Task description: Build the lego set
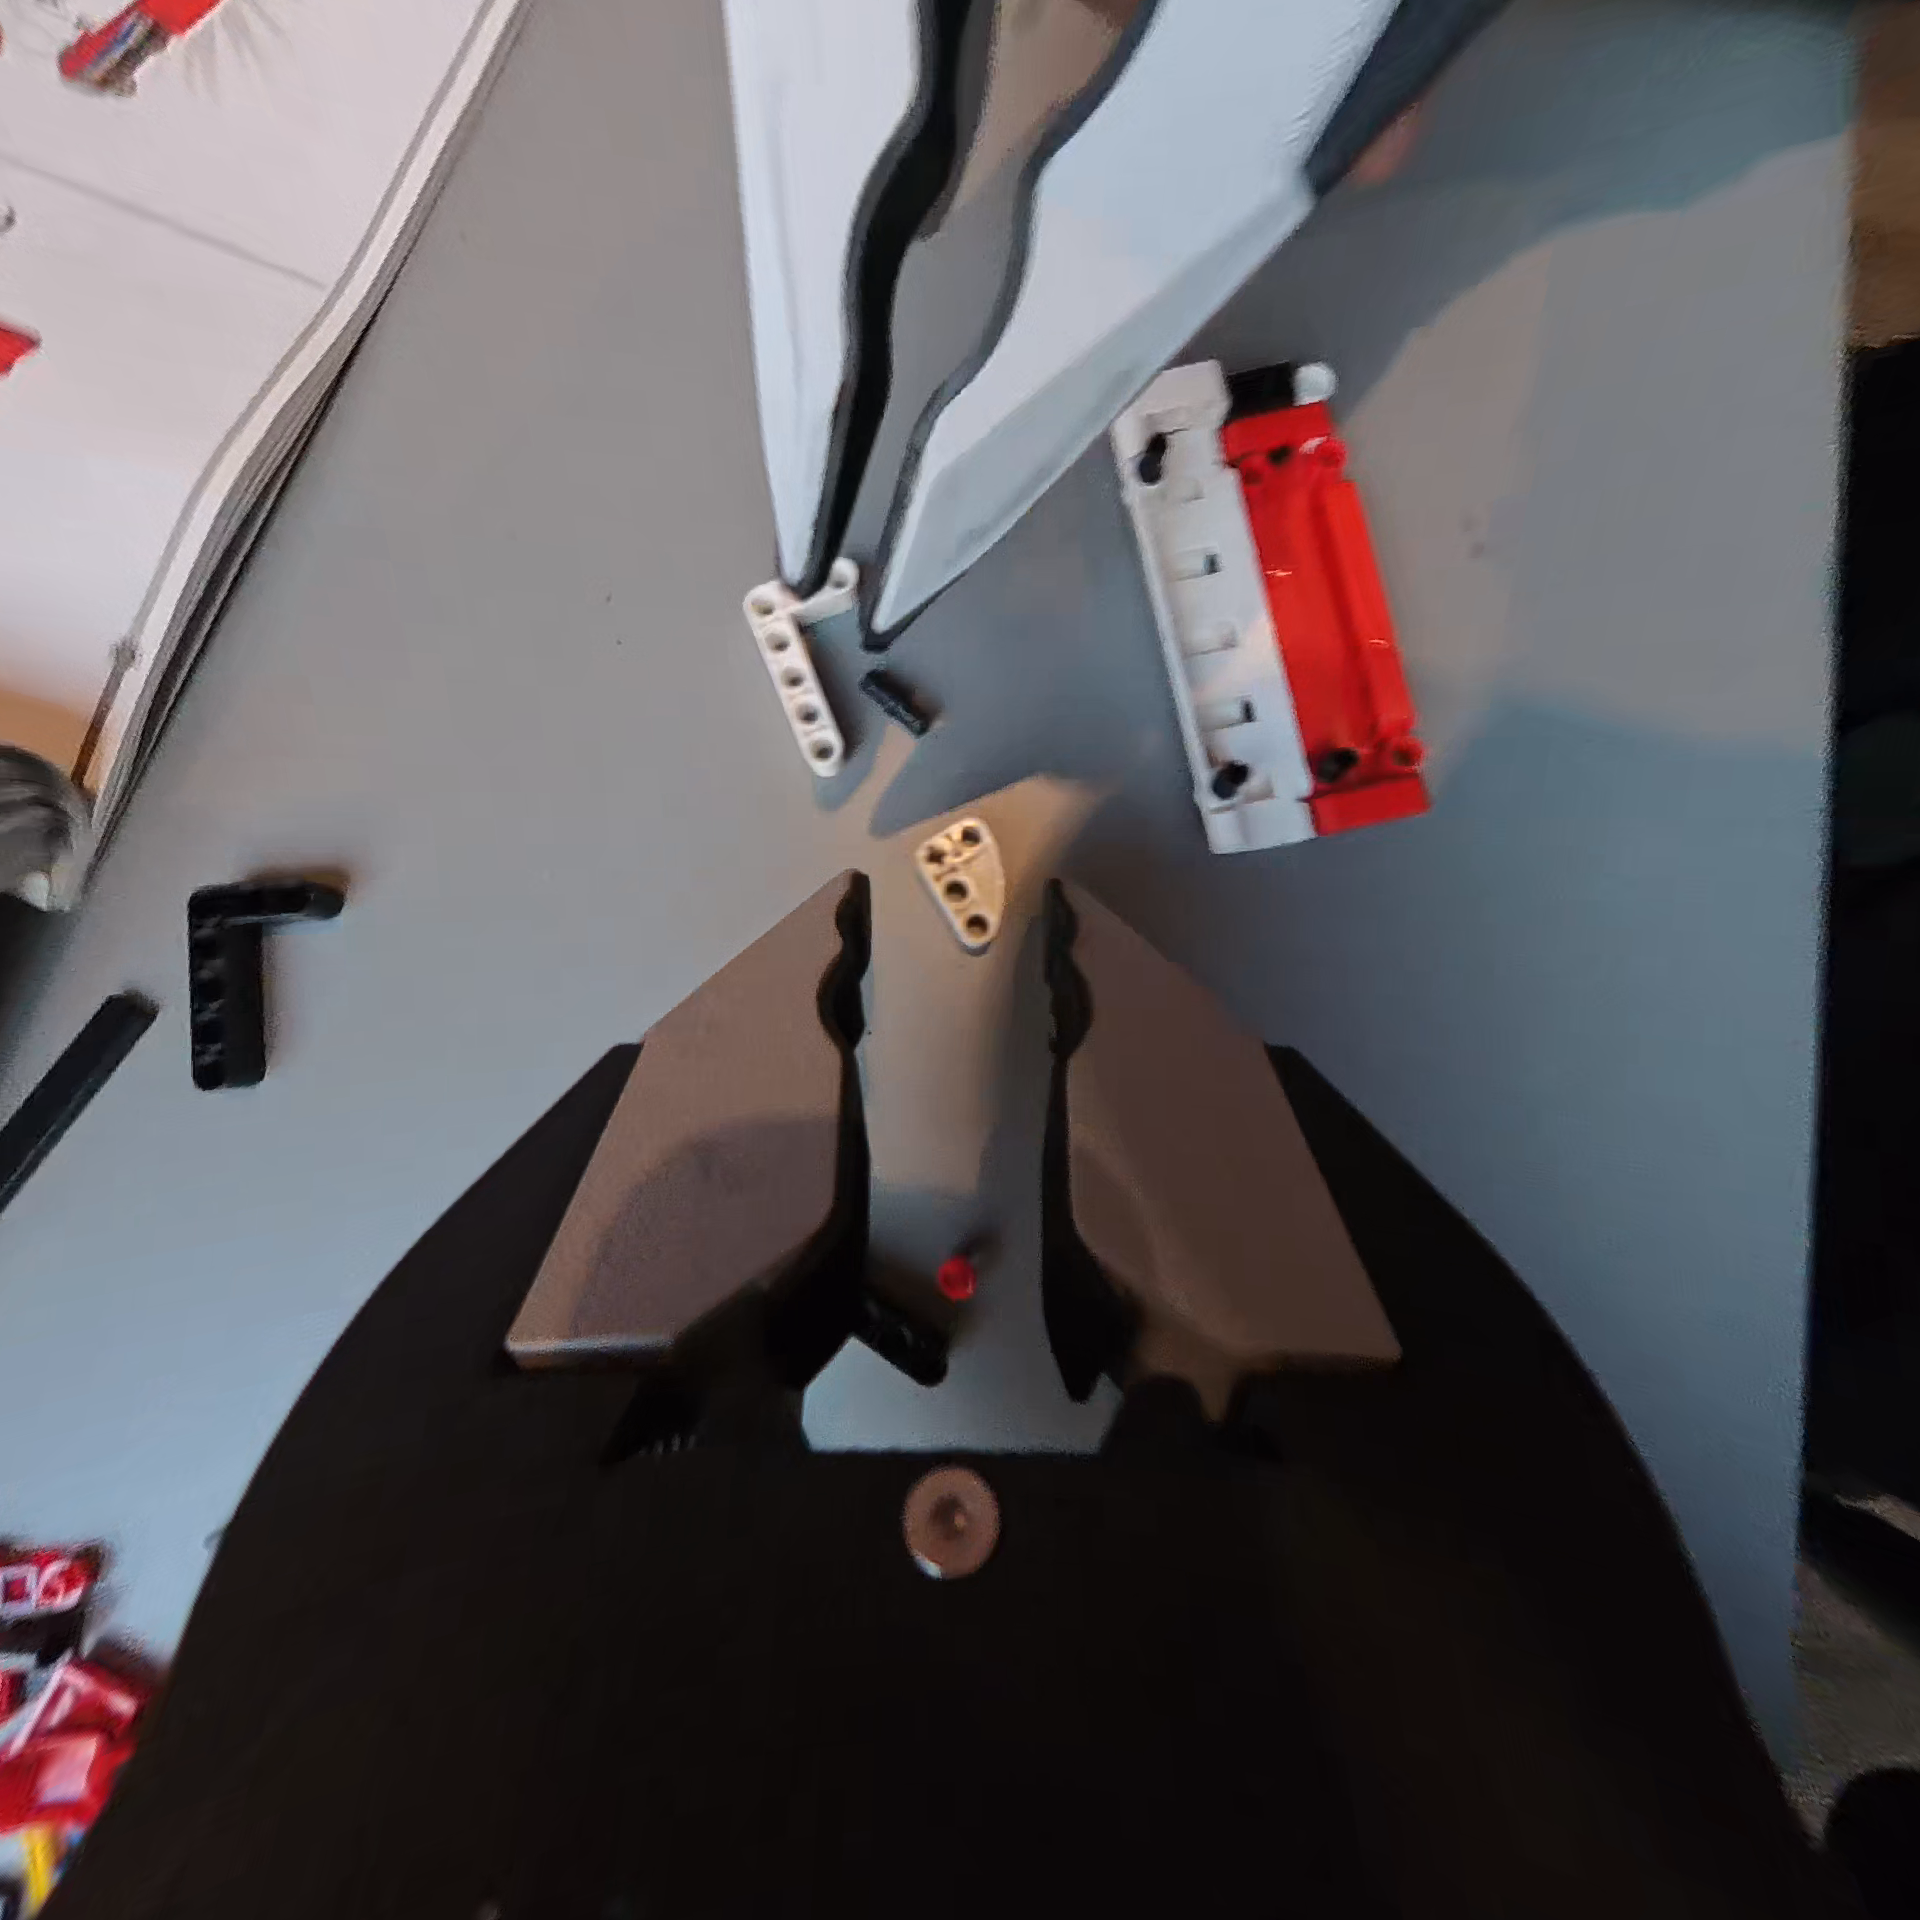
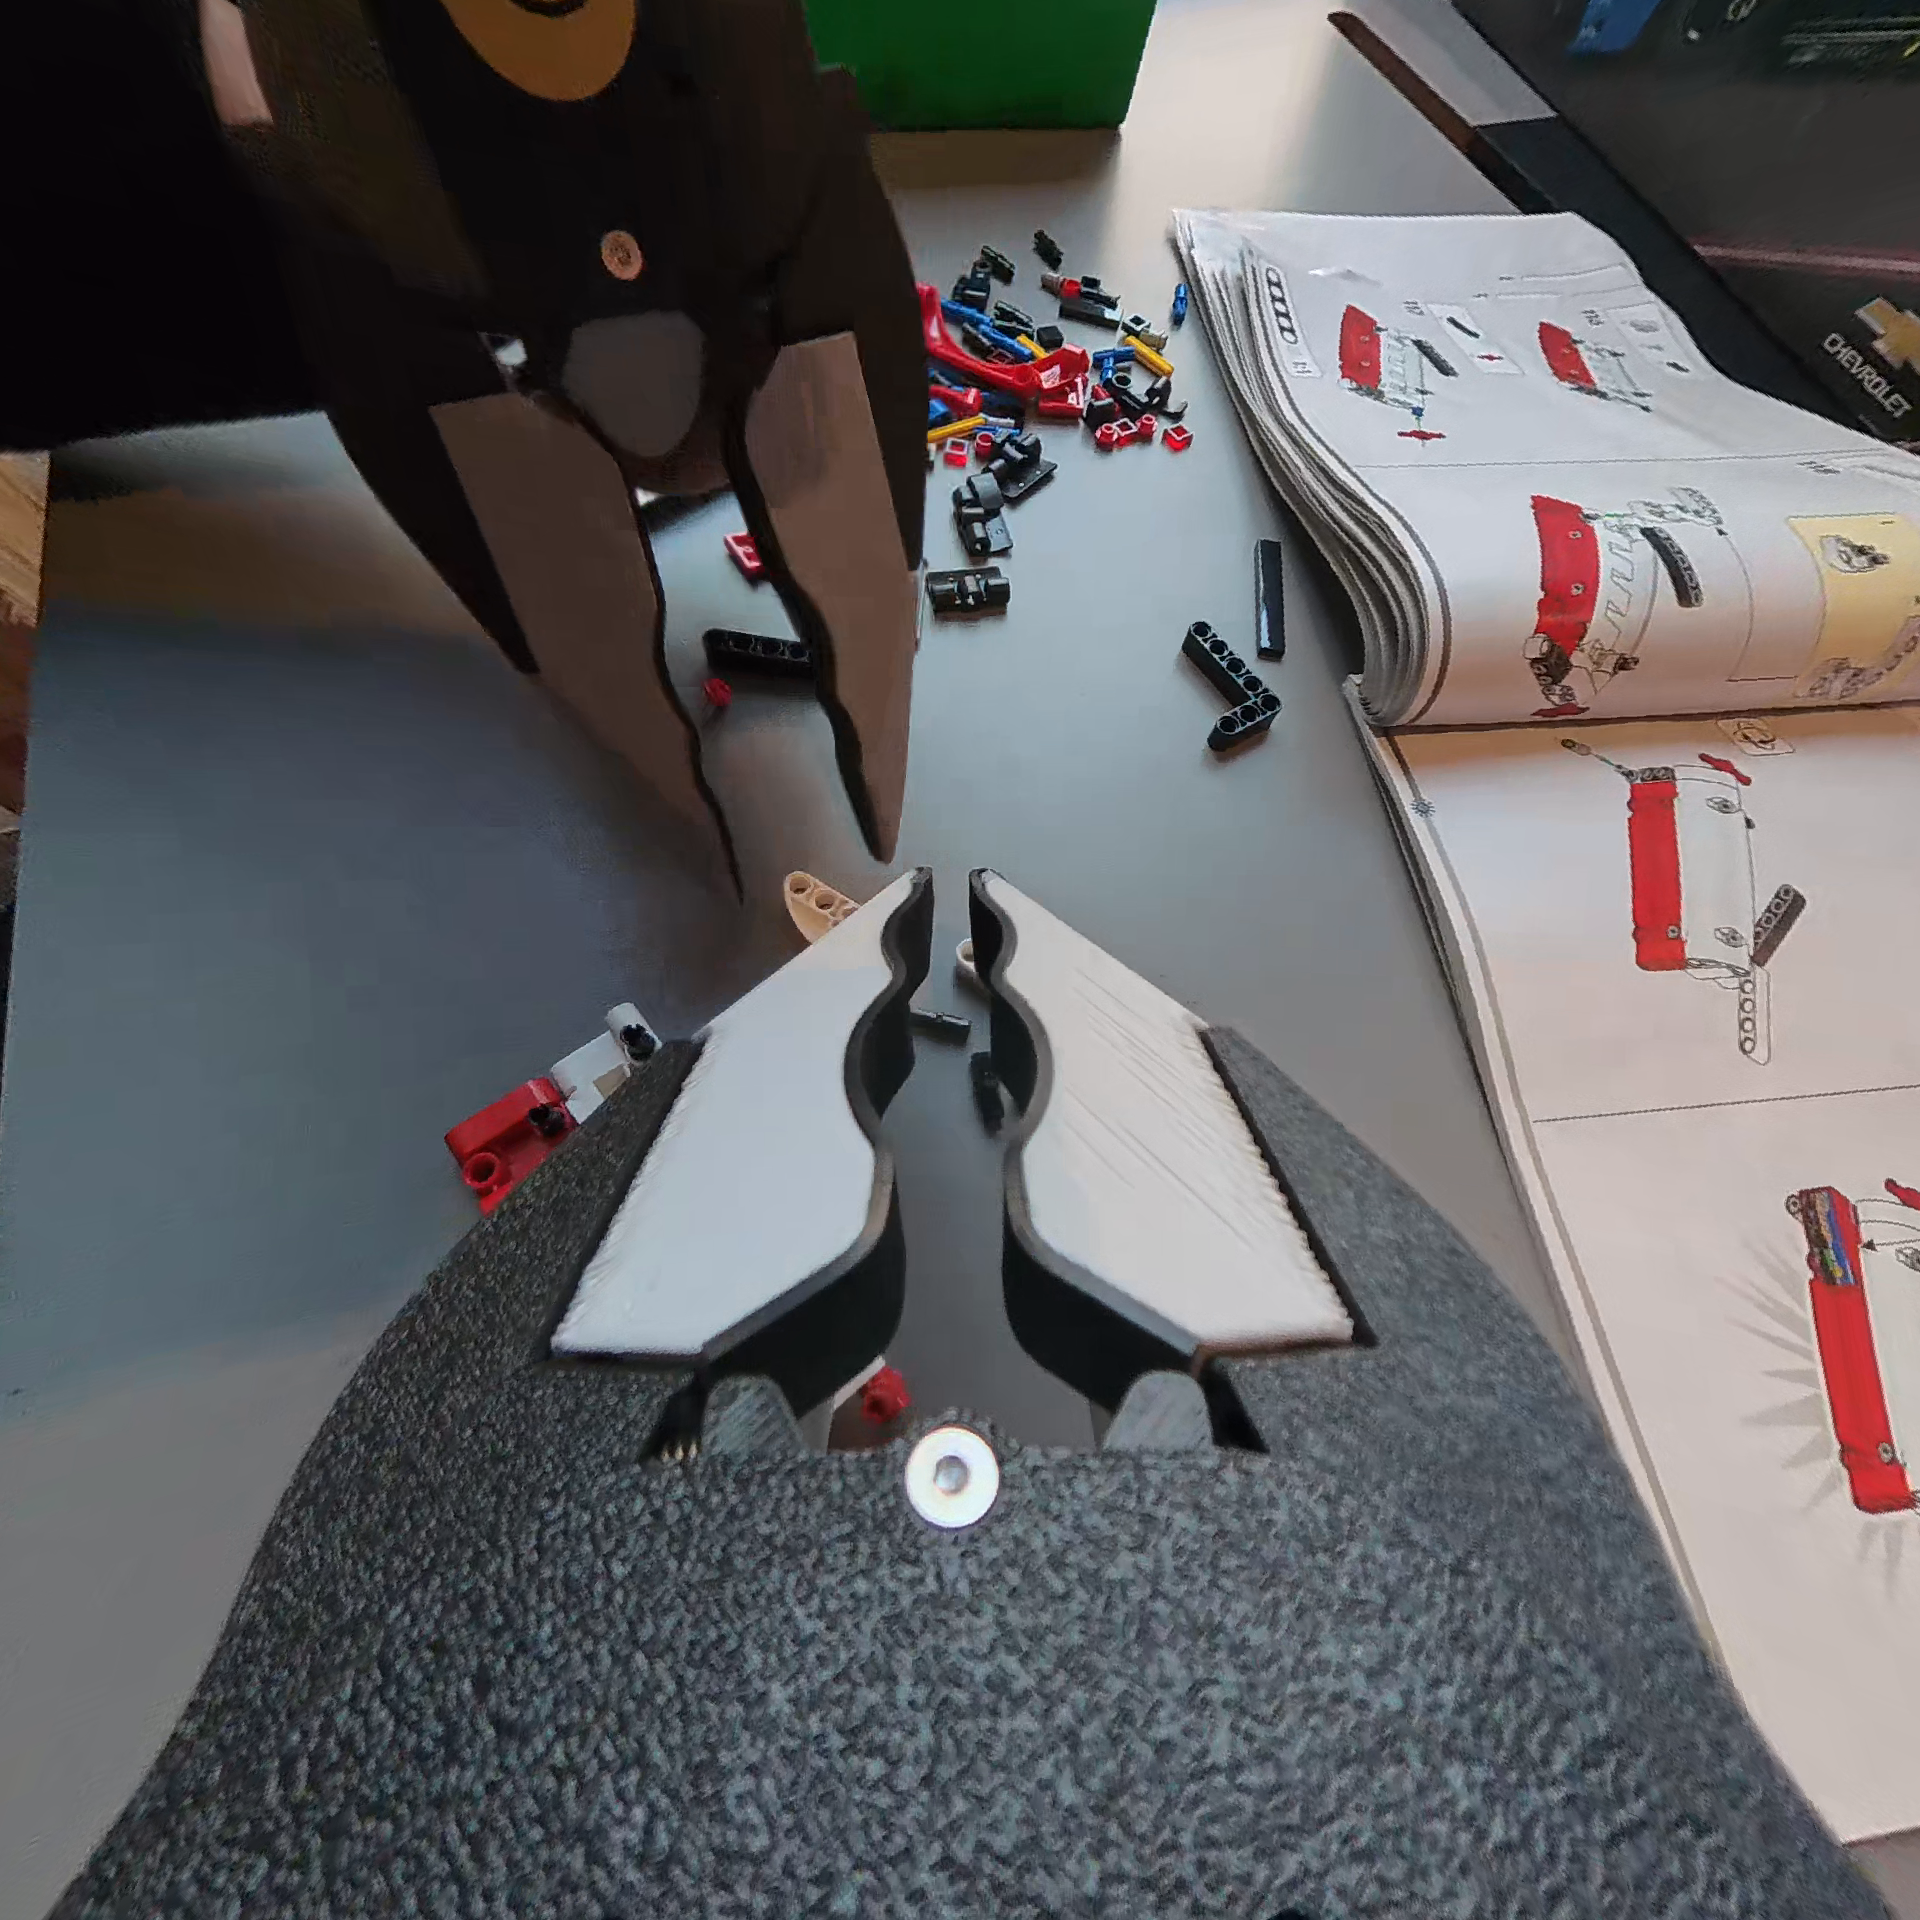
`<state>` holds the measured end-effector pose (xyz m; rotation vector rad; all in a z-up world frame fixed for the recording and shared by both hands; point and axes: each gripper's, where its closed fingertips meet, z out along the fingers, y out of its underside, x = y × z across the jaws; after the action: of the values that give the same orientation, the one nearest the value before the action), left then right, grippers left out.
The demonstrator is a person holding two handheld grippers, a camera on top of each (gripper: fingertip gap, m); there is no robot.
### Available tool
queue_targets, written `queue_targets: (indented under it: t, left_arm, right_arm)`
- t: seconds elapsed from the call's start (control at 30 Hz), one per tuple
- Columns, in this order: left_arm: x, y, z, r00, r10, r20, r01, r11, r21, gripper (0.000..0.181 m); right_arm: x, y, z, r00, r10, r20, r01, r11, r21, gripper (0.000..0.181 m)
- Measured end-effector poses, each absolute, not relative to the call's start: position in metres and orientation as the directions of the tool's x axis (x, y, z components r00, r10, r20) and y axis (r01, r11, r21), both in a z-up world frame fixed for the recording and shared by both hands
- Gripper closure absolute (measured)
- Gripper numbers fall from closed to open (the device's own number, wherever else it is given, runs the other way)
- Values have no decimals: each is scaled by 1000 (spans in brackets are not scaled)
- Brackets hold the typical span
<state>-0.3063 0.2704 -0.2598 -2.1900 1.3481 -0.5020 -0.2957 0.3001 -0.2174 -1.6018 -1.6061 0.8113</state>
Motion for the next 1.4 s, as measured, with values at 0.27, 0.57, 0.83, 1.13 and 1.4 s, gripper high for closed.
queue_targets:
  t: [0.27, 0.57, 0.83, 1.13, 1.4]
  left_arm:
    - [-328, 305, -270, 448, -882, -149, -808, -327, -491, 155]
    - [-312, 281, -271, 360, -931, -63, -794, -270, -545, 162]
    - [-291, 243, -272, 242, -969, 41, -783, -220, -582, 165]
    - [-299, 261, -268, 381, -923, 49, -724, -331, -605, 160]
    - [-293, 271, -272, 480, -877, 12, -703, -393, -593, 163]
  right_arm:
    - [-291, 311, -214, 62, 996, 65, 539, 21, -842, 175]
    - [-287, 307, -215, 33, 999, 30, 548, 7, -837, 175]
    - [-290, 291, -229, -27, 1000, 14, 602, 28, -798, 174]
    - [-288, 283, -240, -49, 999, -14, 641, 21, -767, 174]
    - [-288, 279, -248, -69, 997, -25, 659, 26, -752, 171]
